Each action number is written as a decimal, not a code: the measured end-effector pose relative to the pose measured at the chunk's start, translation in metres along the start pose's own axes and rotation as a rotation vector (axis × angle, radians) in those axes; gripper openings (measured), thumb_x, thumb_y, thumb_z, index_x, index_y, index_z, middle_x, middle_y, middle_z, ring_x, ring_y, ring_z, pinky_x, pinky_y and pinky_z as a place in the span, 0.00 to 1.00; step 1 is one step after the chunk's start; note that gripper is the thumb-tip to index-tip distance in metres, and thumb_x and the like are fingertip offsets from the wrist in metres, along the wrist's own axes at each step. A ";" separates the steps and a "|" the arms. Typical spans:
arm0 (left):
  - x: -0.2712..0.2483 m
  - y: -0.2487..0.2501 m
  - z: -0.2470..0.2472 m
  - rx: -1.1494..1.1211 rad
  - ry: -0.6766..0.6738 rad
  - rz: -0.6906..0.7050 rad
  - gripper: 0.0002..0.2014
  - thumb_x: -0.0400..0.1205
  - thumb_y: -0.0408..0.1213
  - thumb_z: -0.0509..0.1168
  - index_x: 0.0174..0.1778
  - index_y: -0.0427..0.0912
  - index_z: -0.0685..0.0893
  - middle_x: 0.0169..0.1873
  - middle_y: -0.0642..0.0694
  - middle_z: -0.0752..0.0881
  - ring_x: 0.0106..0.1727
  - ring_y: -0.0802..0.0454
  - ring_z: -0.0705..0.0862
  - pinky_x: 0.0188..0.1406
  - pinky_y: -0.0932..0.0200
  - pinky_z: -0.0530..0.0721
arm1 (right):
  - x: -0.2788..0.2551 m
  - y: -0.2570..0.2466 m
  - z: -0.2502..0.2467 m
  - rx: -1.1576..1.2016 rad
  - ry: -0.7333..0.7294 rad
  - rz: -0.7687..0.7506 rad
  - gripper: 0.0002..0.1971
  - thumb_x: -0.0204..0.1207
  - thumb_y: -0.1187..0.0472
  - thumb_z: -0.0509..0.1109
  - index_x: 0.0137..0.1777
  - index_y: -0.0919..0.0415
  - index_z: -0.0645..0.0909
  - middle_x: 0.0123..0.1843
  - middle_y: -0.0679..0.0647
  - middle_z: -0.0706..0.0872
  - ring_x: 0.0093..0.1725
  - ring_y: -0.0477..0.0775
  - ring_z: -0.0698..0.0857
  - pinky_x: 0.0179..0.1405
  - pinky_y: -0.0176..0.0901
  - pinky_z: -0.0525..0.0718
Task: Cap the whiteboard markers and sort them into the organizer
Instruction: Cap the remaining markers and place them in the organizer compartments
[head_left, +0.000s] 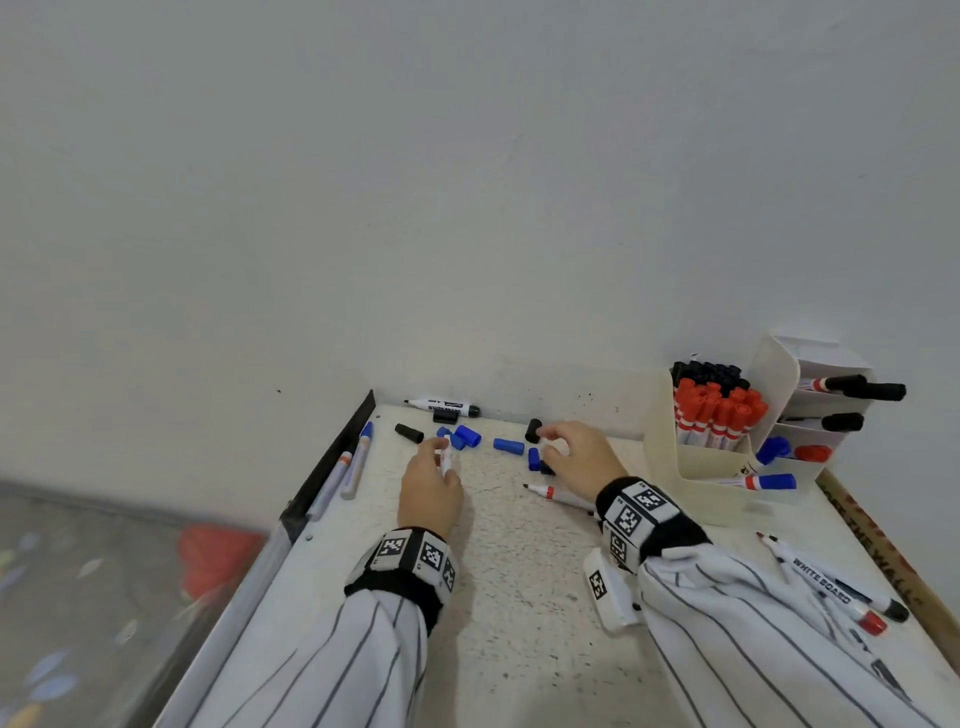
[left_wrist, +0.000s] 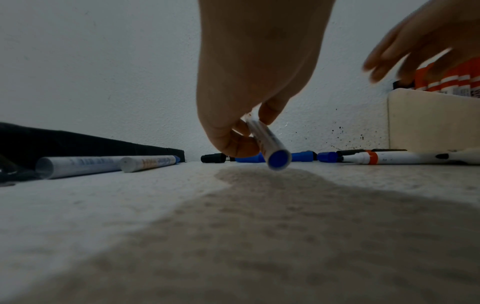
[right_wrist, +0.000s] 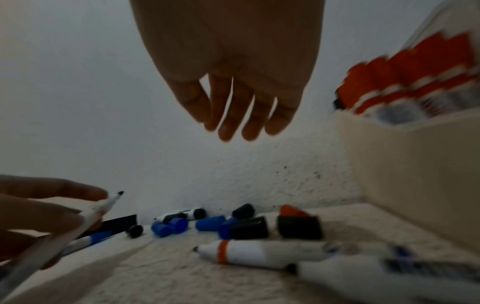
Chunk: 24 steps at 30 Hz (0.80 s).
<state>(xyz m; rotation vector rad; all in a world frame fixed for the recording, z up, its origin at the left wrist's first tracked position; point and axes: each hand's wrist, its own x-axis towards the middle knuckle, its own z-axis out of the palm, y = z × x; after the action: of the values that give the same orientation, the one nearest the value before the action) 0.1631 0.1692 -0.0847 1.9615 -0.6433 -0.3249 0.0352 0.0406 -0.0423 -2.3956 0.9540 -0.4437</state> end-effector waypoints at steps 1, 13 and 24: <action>0.001 0.000 0.000 0.004 0.000 0.004 0.18 0.82 0.29 0.59 0.68 0.44 0.72 0.63 0.43 0.79 0.61 0.49 0.79 0.61 0.57 0.77 | 0.006 -0.004 0.009 -0.066 -0.069 0.035 0.17 0.80 0.59 0.60 0.68 0.53 0.76 0.68 0.51 0.78 0.67 0.54 0.75 0.68 0.48 0.72; 0.004 -0.006 0.004 -0.015 0.014 0.018 0.15 0.87 0.36 0.51 0.67 0.41 0.75 0.59 0.43 0.82 0.59 0.49 0.79 0.55 0.60 0.75 | 0.045 -0.019 0.049 -0.651 -0.438 0.102 0.22 0.81 0.55 0.54 0.74 0.40 0.66 0.79 0.52 0.62 0.76 0.62 0.58 0.73 0.66 0.51; 0.004 -0.007 0.005 0.015 -0.074 0.097 0.18 0.80 0.35 0.65 0.67 0.44 0.76 0.57 0.45 0.80 0.52 0.56 0.76 0.51 0.67 0.73 | 0.042 -0.031 0.039 0.108 0.099 -0.004 0.10 0.83 0.60 0.58 0.62 0.59 0.70 0.36 0.50 0.78 0.34 0.50 0.76 0.32 0.36 0.72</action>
<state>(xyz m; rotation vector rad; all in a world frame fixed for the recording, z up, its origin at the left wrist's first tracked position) 0.1666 0.1660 -0.0931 1.9319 -0.7886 -0.3350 0.1000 0.0437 -0.0519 -2.2970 0.9432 -0.6052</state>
